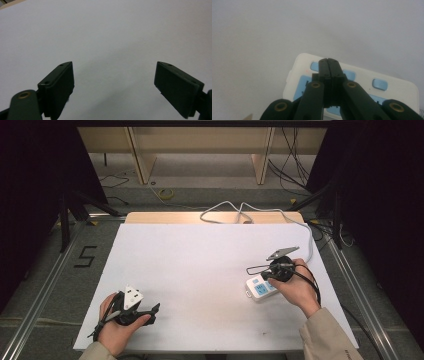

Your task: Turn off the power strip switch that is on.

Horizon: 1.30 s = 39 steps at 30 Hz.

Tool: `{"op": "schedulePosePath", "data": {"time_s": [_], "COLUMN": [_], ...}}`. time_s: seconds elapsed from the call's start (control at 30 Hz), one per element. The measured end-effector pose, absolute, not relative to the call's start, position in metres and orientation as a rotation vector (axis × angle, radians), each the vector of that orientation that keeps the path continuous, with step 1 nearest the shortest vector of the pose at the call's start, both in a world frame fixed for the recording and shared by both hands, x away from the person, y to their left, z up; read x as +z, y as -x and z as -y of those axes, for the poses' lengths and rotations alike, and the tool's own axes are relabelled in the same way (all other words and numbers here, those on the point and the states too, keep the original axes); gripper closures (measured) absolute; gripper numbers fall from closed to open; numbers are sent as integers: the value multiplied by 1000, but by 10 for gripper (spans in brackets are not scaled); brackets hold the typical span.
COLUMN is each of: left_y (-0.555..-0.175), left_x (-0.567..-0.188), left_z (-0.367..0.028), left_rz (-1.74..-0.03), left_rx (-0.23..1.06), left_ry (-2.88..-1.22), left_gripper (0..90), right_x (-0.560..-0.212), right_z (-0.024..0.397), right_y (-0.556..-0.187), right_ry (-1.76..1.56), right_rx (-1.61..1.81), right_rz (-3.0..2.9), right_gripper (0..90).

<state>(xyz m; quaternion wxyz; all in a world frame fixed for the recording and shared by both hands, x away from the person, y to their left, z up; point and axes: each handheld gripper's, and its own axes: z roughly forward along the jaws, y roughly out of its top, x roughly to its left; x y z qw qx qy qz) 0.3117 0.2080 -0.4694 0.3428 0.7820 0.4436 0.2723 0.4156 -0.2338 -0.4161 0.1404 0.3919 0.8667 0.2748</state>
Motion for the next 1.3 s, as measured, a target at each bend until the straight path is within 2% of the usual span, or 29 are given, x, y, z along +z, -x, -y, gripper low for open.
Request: {"op": "schedulePosePath", "data": {"time_s": [1.3], "left_y": [-312], "left_x": [-470], "left_z": [-208], "left_rz": [-1151], "left_rx": [709], "left_ry": [-2033], "left_gripper": [159], "right_x": [-417], "right_z": [223], "right_y": [-428], "right_ry": [-1137], "right_rx": [755], "right_rz": [-2536], "right_gripper": [900]}}
